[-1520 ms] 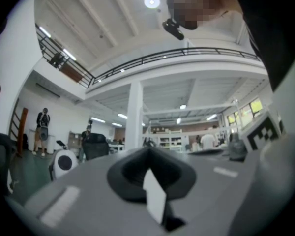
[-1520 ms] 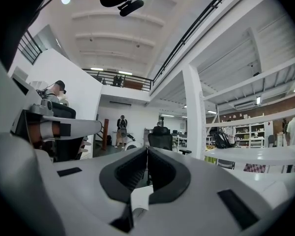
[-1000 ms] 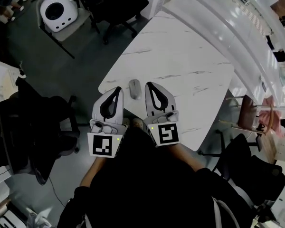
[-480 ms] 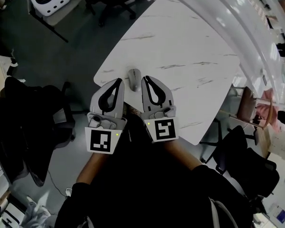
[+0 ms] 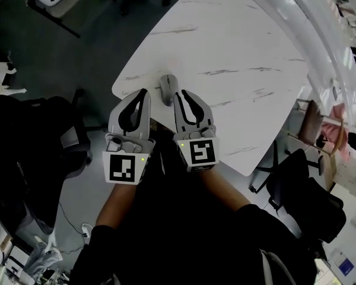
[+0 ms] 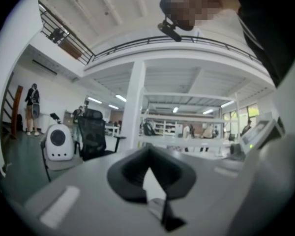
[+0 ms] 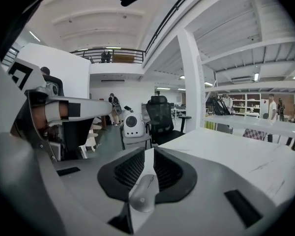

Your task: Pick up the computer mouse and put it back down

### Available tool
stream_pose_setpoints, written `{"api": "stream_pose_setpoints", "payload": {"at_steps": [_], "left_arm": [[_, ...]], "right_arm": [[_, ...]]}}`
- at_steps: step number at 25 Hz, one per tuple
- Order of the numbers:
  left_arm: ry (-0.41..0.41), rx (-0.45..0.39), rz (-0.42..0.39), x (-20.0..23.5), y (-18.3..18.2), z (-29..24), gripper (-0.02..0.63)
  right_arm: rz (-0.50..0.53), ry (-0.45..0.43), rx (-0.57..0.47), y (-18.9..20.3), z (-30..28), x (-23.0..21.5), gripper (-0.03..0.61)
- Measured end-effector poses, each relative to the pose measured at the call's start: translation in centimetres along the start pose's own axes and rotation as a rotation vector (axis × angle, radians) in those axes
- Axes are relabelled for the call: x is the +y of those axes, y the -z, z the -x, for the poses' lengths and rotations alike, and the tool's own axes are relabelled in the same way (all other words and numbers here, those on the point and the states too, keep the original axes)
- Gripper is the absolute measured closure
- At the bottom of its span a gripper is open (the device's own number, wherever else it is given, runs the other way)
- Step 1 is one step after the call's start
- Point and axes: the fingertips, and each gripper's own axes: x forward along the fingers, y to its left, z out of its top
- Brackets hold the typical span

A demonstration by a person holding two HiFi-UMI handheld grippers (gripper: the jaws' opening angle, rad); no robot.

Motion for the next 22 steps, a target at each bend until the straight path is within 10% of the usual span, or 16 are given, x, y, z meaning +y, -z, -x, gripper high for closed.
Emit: {"api": "stream_pose_setpoints", "payload": {"at_steps": [22], "left_arm": [[-0.004,0.115,0.039,0.7,4.2,-1.6,0.606]], "right_arm": [[-0.118,0.008,0.436,10.5,-4.7,0.5,0.346]]}}
